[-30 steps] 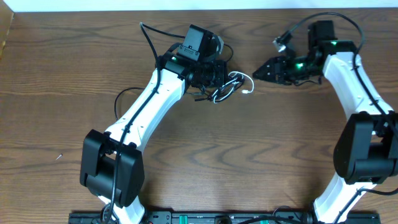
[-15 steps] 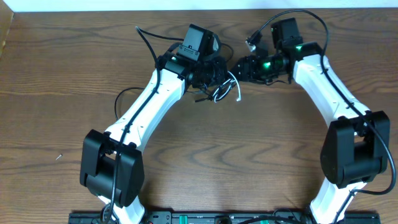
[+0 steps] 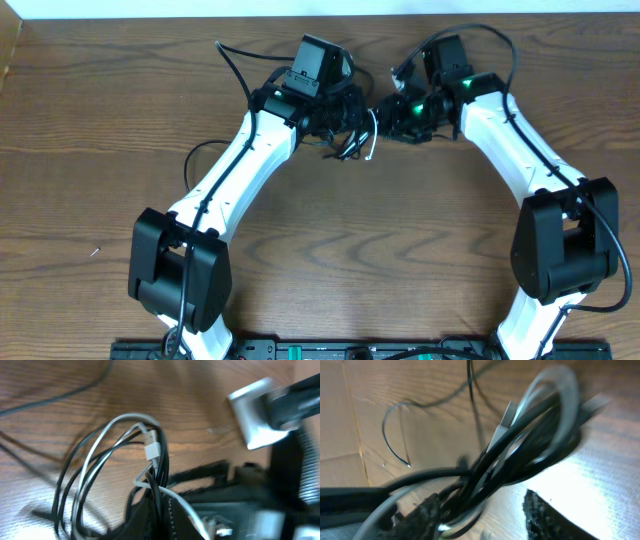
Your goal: Untangle cables
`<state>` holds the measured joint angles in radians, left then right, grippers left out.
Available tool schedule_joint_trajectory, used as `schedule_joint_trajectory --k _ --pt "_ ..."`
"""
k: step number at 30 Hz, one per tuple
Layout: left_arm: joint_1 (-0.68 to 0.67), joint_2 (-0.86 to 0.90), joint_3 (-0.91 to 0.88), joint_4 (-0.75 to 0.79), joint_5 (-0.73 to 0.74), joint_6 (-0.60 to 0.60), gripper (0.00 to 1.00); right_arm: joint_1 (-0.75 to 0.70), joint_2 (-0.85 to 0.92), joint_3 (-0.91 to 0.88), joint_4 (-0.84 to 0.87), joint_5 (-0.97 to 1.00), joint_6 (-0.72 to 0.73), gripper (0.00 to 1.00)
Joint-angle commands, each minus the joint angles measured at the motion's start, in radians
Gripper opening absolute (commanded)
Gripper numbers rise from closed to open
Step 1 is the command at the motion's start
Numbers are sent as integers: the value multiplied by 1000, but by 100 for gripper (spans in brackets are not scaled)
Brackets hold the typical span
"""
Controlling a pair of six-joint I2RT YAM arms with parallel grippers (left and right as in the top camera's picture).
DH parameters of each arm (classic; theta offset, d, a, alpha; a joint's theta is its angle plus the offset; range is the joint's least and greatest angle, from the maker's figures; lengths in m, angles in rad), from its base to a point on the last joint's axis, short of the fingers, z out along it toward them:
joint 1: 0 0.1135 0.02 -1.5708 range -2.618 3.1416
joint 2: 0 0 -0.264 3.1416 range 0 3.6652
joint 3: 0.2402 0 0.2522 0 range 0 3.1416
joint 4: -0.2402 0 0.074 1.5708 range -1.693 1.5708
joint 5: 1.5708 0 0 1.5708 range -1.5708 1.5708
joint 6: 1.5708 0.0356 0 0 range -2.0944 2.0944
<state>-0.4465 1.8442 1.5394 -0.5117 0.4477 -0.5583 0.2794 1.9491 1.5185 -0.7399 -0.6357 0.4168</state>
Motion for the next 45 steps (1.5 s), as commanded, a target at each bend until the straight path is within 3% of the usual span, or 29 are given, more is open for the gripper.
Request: schedule_joint_trajectory --k 1,12,20,24,28,31,33,35,37,41,45 --pt "11 -5 8 29 39 -9 7 8 14 -36 -5 8 25 44" --pt "98 -89 8 42 74 -11 7 -71 15 -115 32 169 39 40" --pt "182 -203 8 43 252 -14 8 -155 17 -198 140 209 38 41" --pt "220 -246 8 85 418 -64 7 -160 17 -224 169 211 -9 43" --pt "239 -263 8 307 677 -184 7 -160 16 -224 176 211 -69 47" --pt "234 -264 8 595 815 -297 8 -163 16 -224 185 181 -111 52" --pt "232 -264 8 759 851 -306 7 -165 14 -216 196 95 -185 56" --pt "234 -264 8 858 857 -220 7 -165 4 -196 196 18 -248 57" --pt "242 -264 8 845 799 -146 8 -163 -16 -181 195 -1 -263 59" --pt "245 -264 8 748 629 -145 8 -155 -90 -154 187 0 -285 61" --pt "243 -264 8 733 610 -145 7 -155 -164 -152 187 5 -287 63"
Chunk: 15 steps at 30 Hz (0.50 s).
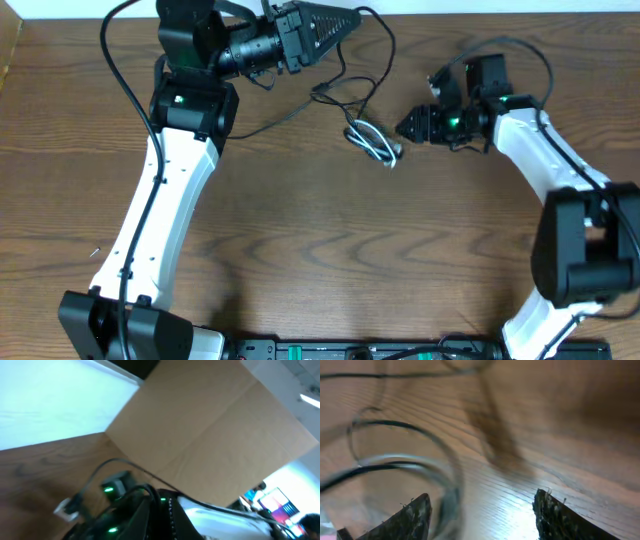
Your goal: Untangle cables
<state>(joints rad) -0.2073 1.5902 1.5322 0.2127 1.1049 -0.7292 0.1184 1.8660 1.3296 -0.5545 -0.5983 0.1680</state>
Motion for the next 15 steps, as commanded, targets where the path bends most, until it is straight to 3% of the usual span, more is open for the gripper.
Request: schedule_joint_trajectory --k 1,7,11,15 --pt "4 -10 15 7 -48 26 8 5 -95 37 1 -33 -38 63" --pt "4 -10 15 -37 -72 26 7 23 -113 36 -11 -69 -43 64" --pt "4 -10 14 -76 -94 26 7 56 -111 36 -14 -134 -163 65" --pt "4 -10 15 -85 -97 26 7 94 -108 35 -14 -151 -270 74"
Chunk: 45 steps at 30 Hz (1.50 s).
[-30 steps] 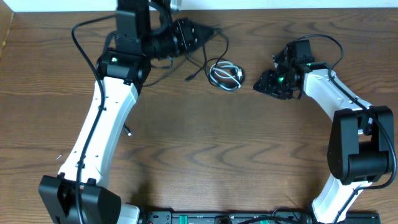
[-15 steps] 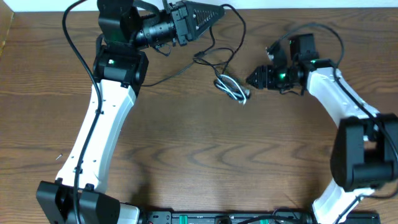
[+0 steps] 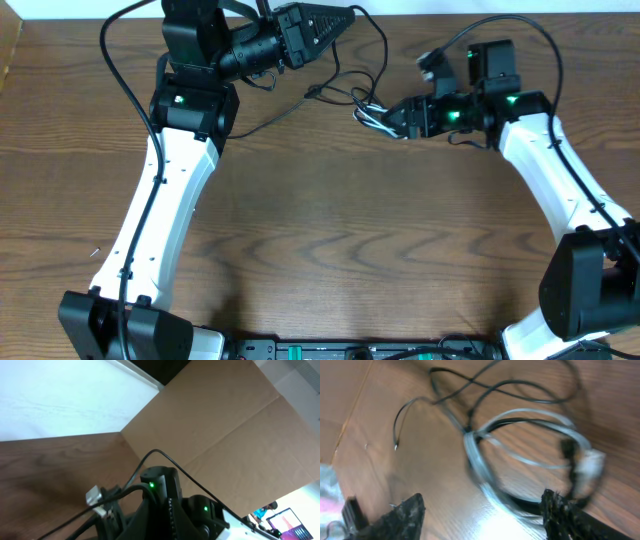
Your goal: Untangle cables
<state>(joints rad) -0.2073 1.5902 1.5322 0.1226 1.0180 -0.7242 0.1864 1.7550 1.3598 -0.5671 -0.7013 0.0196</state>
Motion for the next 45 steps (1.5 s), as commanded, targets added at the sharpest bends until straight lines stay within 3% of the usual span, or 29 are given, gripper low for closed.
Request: schedule_joint_trajectory --k 1,10,14,17,19,22,30,37,45 --pt "4 -10 15 5 -10 21 8 34 6 5 -2 -33 -134 75" --pt "4 -10 15 5 -10 13 8 58 112 5 63 97 -141 76" --pt "4 -10 14 5 -16 13 7 64 143 5 78 92 -141 68" --pt "4 -10 15 5 -33 12 8 76 151 2 77 98 -141 49" --pt "4 -10 15 8 -61 7 8 79 156 0 76 101 -139 16" --pt "16 -10 15 50 -116 -33 8 79 163 -8 69 101 -89 1" --pt "115 -10 24 201 -381 -232 8 79 163 -69 36 101 -84 1" --pt "202 -10 26 137 -520 -224 7 79 163 -156 16 117 -84 1" --pt "225 -10 26 -74 -695 -50 7 81 163 -230 -87 235 -80 1"
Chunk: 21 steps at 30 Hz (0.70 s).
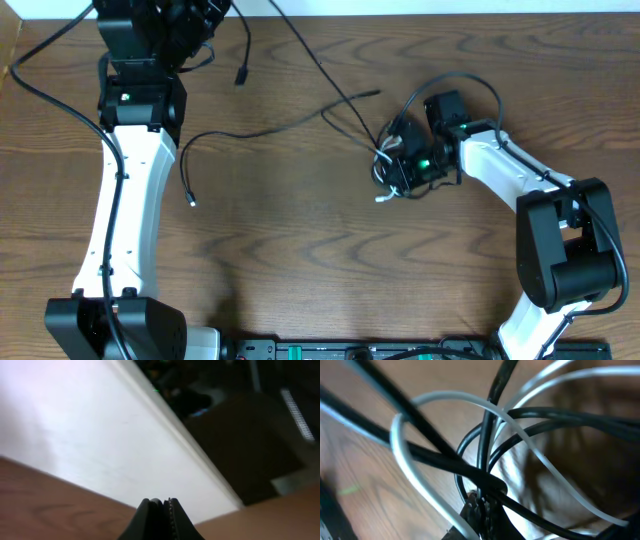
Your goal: Untangle cables
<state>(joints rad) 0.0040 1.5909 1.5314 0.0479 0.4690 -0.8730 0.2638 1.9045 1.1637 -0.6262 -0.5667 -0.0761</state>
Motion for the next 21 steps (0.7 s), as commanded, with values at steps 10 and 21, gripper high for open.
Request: schedule_joint_trajectory --k 10,21 --pt "14 -11 98 -6 -273 174 7 3 13 -128 -55 281 133 19" --pt "14 -13 389 -224 -301 253 8 3 13 -143 -46 385 188 41"
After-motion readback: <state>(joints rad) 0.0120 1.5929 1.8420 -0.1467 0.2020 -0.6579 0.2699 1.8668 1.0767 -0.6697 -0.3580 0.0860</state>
